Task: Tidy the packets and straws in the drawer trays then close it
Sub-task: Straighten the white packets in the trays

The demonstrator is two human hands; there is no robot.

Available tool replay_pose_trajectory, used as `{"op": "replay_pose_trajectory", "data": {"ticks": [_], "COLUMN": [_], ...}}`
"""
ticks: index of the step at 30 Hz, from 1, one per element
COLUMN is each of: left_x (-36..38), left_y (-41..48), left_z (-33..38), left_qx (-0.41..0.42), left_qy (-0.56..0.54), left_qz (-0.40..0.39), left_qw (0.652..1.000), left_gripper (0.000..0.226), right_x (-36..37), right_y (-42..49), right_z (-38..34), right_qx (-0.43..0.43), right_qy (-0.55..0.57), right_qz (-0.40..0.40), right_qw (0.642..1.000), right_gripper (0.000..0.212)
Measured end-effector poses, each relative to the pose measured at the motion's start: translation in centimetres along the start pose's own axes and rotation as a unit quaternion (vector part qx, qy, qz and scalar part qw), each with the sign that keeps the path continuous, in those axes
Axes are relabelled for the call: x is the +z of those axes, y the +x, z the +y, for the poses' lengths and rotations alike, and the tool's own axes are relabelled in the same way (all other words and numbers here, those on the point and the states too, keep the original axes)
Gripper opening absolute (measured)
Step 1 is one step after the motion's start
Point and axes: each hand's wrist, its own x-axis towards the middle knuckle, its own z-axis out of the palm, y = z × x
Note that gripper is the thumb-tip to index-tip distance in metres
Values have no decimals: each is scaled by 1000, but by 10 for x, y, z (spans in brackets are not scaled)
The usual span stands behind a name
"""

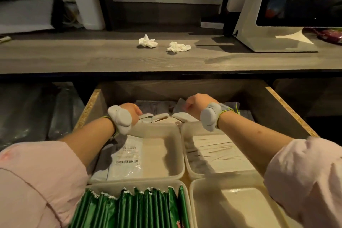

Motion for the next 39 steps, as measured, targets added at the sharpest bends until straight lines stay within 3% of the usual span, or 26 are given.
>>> {"op": "replay_pose_trajectory", "data": {"ticks": [5, 11, 15, 18, 20, 24, 26, 29, 31, 33, 35, 37, 39], "left_x": [13, 12, 16, 13, 10, 7, 4, 1, 0, -6, -13, -16, -15], "left_y": [-9, -4, -5, -4, -5, -2, 2, -5, -6, -2, -1, -2, 0], "left_z": [-10, -8, -7, 2, 4, -11, -18, -17, -16, -21, -25, -31, -34], "left_qx": [21, 9, 57, 19, -48, -101, -99, -77, -64, -48, -41, -58, -77], "left_qy": [-16, -33, -101, -345, -486, -613, -631, -595, -559, -464, -268, -188, -209], "left_qz": [-4, -11, 91, 69, -18, -110, -161, -230, -200, -112, -25, -5, -10], "left_qw": [1000, 999, 989, 936, 872, 776, 752, 766, 802, 878, 962, 981, 975], "left_gripper": [37, 33, 32, 23, 41, 74, 83, 62, 43, 42, 39, 37, 39], "right_x": [26, 20, 8, -6, -6, 0, 1, 10, 20, 31, 31, 28, 31], "right_y": [37, 38, 26, 12, 0, -14, -18, -21, -13, 8, 23, 29, 34], "right_z": [18, 18, 15, -2, -13, -28, -37, -51, -56, -53, -48, -53, -60], "right_qx": [91, 122, 96, 44, 8, -100, -154, -205, -205, -118, 23, 93, 85], "right_qy": [-68, -22, 19, 69, 103, 239, 287, 321, 286, 240, 231, 242, 209], "right_qz": [-100, -68, -24, 41, 95, 152, 166, 126, 106, 95, 23, -83, -137], "right_qw": [989, 990, 995, 996, 990, 954, 931, 916, 930, 959, 972, 962, 965], "right_gripper": [28, 38, 21, 9, 5, 10, 14, 12, 13, 25, 31, 34, 36]}}
